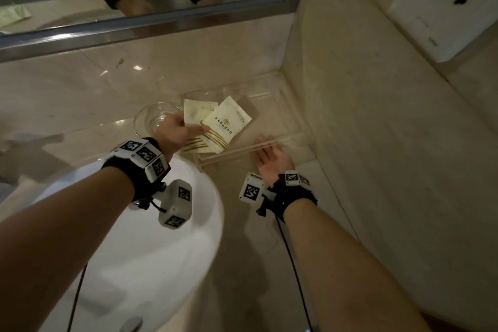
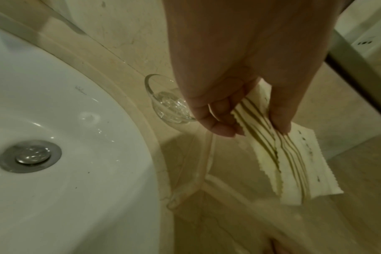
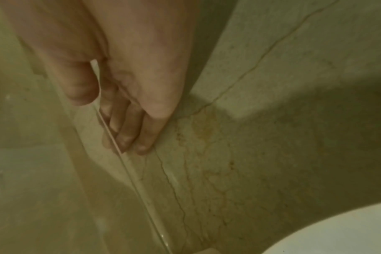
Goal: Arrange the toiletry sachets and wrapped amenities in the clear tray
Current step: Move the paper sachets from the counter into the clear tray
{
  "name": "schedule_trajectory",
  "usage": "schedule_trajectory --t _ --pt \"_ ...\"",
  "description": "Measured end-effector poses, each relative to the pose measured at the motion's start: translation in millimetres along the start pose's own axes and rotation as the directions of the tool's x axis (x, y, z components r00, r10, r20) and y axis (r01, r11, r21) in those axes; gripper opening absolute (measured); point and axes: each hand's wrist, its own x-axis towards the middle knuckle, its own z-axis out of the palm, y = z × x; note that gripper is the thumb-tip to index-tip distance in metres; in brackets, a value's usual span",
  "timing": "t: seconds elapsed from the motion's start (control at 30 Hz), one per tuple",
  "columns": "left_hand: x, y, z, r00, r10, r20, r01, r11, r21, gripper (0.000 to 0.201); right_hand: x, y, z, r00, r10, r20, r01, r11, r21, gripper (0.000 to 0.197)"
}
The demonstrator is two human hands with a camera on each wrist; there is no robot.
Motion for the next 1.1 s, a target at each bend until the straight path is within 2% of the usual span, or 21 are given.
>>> schedule_trajectory --t 0.17,0.3,0.47,0.7,0.83,1.0,1.1 --pt "-3 -5 -3 1.0 0.006 0.012 -0.006 1.0 -0.018 0.041 5 2 -2 1.0 -0.031 0.005 0.031 0.999 -0.006 0.015" --pt "-3 -8 -8 1.0 0.021 0.002 -0.021 1.0 0.007 0.038 9 4 -4 0.997 -0.072 0.002 0.072 0.996 -0.053 0.022" --pt "-2 -11 -10 1.0 0.011 -0.008 -0.011 1.0 0.018 0.039 8 4 1 0.992 -0.129 0.003 0.128 0.989 -0.076 0.017" --pt "-6 -7 -6 1.0 0.017 -0.006 -0.017 1.0 0.024 0.04 4 6 5 0.983 -0.167 -0.079 0.155 0.978 -0.143 0.027" --pt "-10 -2 -3 1.0 0.028 -0.005 -0.028 0.999 0.017 0.04 -5 6 1 0.977 -0.181 -0.115 0.166 0.978 -0.129 0.029" --pt "-18 3 2 0.999 0.043 0.006 -0.043 0.999 0.02 0.039 -25 8 -18 0.976 -0.162 -0.142 0.151 0.985 -0.084 0.016" --pt "-25 6 3 0.998 0.054 0.022 -0.054 0.998 0.026 0.04 -40 8 -29 0.977 -0.146 -0.154 0.138 0.989 -0.058 0.021"
